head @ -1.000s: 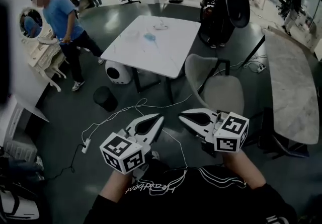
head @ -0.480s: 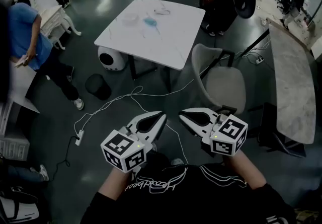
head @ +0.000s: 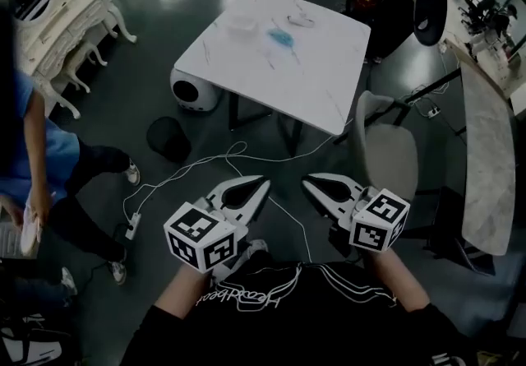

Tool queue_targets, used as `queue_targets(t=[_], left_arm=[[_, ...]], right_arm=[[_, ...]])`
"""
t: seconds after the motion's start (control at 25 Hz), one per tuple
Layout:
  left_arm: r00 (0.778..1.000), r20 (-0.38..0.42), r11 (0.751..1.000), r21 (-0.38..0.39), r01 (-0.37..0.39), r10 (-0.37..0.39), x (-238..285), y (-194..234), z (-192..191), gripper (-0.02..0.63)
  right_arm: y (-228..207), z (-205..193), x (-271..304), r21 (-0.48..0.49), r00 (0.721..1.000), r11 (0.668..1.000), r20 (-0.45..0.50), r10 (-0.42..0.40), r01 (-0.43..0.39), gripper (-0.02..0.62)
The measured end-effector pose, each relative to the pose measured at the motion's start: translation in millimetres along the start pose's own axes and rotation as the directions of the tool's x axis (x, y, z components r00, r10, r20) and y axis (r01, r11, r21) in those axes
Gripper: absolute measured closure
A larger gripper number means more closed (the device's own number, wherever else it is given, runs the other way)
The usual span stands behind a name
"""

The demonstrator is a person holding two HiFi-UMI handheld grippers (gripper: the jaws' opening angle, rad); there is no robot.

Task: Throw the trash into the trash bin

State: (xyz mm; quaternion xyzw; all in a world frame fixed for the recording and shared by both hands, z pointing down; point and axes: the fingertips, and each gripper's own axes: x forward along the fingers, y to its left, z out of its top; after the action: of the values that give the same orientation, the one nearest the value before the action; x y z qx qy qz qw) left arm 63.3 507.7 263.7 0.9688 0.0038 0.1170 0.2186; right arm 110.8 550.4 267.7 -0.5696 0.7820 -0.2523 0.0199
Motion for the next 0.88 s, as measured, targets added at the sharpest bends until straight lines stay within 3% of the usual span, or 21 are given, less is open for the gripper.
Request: queue_targets(t=[0.2,0.44,0.68,0.88], left_arm=[[1.0,0.003,1.0,0.004,0.004,-0.004,-5.8,40.6,23.6,0.601],[1.0,-0.027,1.0,-0.027,0.012,-0.012,19.6,80.3,30.9,0.601],[0.998,-0.055,0.998,-0.053,-0.035,0.032,78.9,149.5,52.8,0.601],[0.995,-0.077,0.996,-0.064,-0.065,0.06,144.2,213.5,88.8,0.601]], right_arm=[[-8.6,32.9,40.2,0.039,0.998,0.999,0.07,0.0,-0.003,0.563],[-41.1,41.8,76.6,0.039,0.999,0.999,0.036,0.01,-0.011,0.563],[-121.3,54.7,123.2,0.093,0.999,0.995,0.014,0.042,-0.043,0.563],[-203.4,97.4,159.6,0.113,0.999,0.992,0.01,0.051,-0.052,0.563]])
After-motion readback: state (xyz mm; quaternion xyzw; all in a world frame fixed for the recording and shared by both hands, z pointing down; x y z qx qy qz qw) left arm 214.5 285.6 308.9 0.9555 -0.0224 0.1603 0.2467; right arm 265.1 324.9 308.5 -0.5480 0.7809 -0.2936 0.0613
